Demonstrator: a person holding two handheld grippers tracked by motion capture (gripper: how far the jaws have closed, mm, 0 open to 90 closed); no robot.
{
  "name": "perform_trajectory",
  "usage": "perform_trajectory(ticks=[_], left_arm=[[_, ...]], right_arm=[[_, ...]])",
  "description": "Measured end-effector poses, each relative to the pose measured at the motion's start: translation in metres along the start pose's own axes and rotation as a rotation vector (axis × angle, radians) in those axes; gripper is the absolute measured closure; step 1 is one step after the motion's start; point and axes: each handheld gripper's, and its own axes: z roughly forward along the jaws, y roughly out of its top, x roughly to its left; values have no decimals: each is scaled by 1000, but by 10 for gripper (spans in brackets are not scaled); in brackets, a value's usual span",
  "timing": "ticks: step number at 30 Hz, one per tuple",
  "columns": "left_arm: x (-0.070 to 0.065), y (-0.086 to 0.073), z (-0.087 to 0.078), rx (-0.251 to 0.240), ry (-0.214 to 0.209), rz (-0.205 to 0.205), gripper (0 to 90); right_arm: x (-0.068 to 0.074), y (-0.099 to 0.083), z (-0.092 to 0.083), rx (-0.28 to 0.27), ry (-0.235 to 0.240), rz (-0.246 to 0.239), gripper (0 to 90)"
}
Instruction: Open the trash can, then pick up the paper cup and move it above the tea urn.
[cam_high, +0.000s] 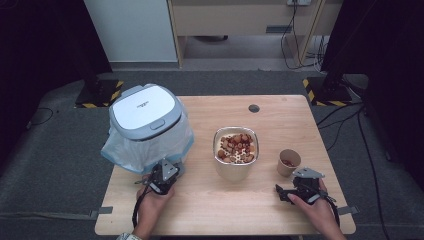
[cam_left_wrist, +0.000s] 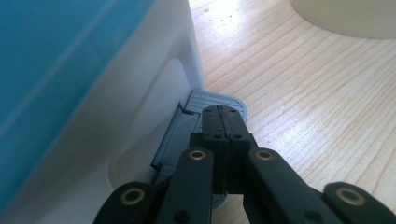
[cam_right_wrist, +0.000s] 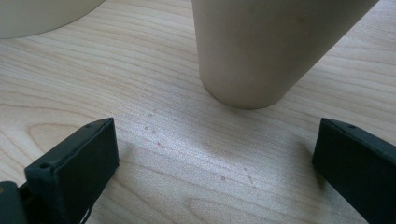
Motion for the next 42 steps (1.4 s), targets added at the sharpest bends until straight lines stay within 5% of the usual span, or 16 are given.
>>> perform_trajectory(ticks=[20,31,42], left_arm=[[2,-5,6,21,-26,-25,896],[3,-5,6,19,-30,-33,896],[3,-5,6,19,-30,-34,895]], right_arm=[[-1,2,-3,7,-3,-11,56],[-2,5,-13,-51,-9,9,46],[-4,12,-18,-126,7,77,50]])
